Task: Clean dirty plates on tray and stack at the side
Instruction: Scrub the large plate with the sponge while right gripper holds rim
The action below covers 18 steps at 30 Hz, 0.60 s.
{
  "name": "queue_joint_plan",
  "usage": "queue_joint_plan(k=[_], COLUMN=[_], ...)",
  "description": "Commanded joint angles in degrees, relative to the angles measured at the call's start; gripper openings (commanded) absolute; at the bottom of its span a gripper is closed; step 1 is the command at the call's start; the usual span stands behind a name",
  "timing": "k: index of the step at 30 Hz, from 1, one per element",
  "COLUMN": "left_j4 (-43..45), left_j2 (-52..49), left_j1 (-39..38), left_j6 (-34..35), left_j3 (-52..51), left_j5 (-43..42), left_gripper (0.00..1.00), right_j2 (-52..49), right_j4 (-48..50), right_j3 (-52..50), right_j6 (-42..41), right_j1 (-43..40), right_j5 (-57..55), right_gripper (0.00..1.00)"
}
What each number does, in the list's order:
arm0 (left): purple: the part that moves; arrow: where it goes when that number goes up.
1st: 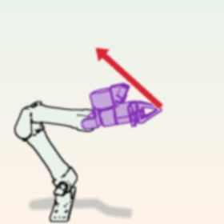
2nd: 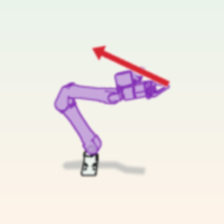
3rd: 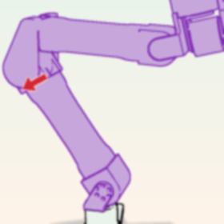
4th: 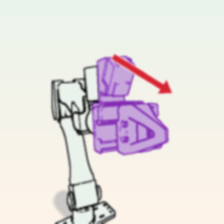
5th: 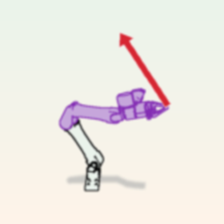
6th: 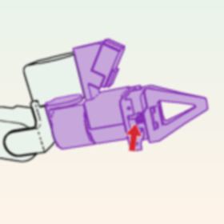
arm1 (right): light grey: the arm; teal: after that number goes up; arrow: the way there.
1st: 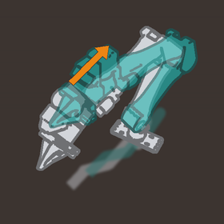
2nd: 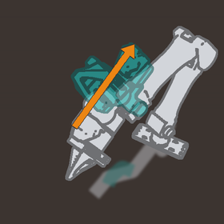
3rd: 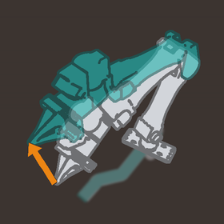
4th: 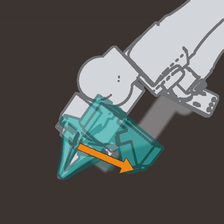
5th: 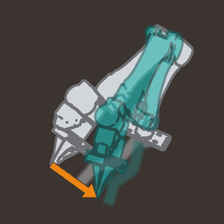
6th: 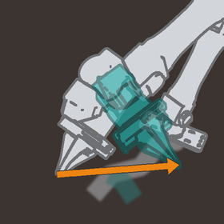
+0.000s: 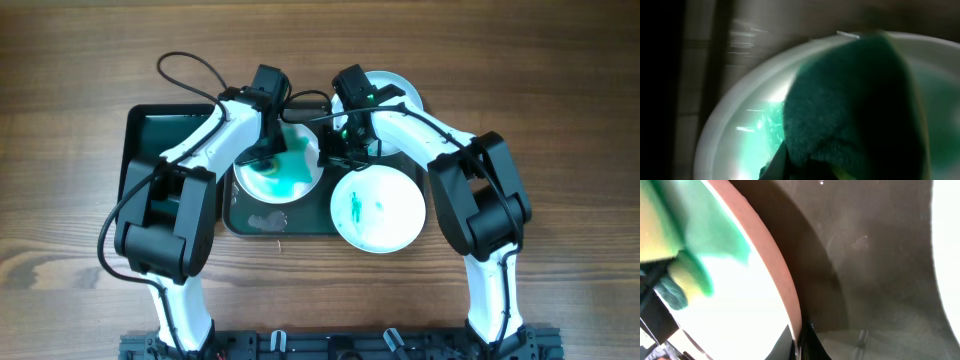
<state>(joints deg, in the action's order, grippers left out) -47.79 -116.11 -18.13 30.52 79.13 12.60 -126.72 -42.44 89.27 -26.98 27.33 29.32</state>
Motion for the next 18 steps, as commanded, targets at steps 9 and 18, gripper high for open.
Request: queue_joint_plan(k=[9, 18], left_j4=[-8.2, 0.7], left_j2=[-1.33, -1.33], left_j1=[1.62, 1.62], left_j6=[-16.5, -24.06], left_j3=[-1.11, -1.11], left_j5=[-34.36, -47.84], left_gripper=[0.04, 0.04], right_j2=[-1.33, -1.33], right_j4=[-0.68, -0.92], right_j3=[-0.81, -0.81], right_j6=[0.0, 0.02], right_j1=[-0.42, -0.42], right_j5=[0.15, 0.15], right_gripper=[0.04, 0.04])
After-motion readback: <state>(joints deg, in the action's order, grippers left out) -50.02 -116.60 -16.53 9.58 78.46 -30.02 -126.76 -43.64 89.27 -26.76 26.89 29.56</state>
